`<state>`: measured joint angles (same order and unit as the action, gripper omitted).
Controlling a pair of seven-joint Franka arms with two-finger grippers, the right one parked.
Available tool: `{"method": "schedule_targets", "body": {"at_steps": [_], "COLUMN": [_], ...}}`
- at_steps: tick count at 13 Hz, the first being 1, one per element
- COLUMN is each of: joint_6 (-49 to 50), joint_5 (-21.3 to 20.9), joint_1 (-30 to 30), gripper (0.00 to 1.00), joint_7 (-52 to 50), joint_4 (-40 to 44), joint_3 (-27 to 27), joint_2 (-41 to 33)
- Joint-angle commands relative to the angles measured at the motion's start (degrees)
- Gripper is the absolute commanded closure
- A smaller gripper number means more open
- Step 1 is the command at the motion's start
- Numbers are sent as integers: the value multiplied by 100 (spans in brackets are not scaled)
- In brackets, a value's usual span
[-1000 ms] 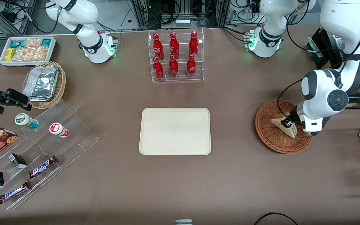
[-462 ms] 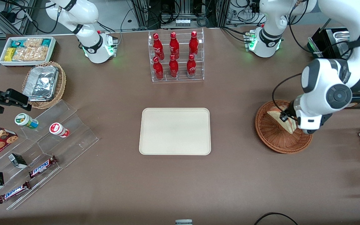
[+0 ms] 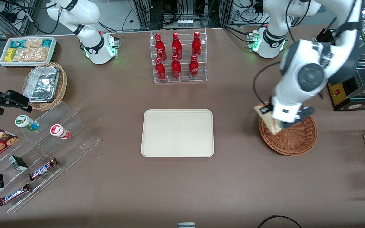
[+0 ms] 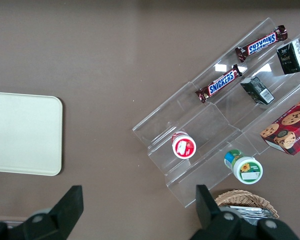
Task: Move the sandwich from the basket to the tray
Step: 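Lift the sandwich out of the basket and carry it over the tray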
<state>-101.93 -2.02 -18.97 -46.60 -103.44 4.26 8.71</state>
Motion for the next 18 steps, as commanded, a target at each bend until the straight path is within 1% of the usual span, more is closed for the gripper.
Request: {"method": "schedule_targets", "body": {"at_steps": [1, 2, 4, 6, 10, 11, 18], "joint_6": [208, 174, 129, -36, -1055, -1310, -1751], "joint_5": [-71, -53, -35, -35, -70, -70, -88], "joint_1": [-799, -1028, -1467, -1671, -2022, -2023, -2093], "gripper": [93, 89, 90, 90, 89, 89, 89], "joint_7": [186, 300, 406, 467, 520, 616, 679], "joint_4": [850, 1087, 1561, 2010, 2038, 2021, 2029], "joint_3": [-75, -75, -75, -75, -83, -83, -92], "joint_2": [691, 937, 1499, 2018, 2617, 2705, 3259]}}
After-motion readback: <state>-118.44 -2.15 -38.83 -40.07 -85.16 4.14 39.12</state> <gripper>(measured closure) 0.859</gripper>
